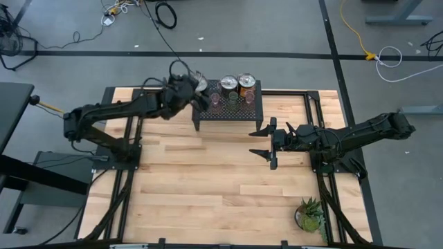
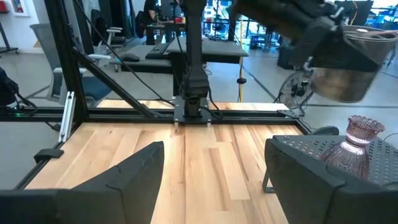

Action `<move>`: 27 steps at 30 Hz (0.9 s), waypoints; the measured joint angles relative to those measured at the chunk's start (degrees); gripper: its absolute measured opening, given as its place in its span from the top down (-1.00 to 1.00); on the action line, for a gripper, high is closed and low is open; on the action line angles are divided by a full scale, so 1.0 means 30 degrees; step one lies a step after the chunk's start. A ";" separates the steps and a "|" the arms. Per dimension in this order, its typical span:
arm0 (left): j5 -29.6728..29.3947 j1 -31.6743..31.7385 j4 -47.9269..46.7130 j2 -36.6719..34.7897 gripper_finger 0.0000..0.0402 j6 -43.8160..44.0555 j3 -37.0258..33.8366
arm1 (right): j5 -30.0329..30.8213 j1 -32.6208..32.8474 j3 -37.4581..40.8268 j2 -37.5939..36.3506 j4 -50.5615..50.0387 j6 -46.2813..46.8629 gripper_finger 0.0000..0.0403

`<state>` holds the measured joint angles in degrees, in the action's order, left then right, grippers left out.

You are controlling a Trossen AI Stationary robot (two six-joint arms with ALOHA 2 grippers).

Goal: Pick & Place candle stick holders
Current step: Put the silver scented candle on the shelf aligned with the other scented candles

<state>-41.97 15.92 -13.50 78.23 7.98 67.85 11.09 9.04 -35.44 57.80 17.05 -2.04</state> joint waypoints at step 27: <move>0.5182 0.4546 0.3553 0.4064 -0.79 0.0230 0.0007 | 0.0001 0.0007 0.0000 -0.0003 0.0005 0.0000 -0.39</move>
<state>-26.43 29.56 -2.84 90.42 8.67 67.88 11.09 9.06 -35.44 57.79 17.06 -2.04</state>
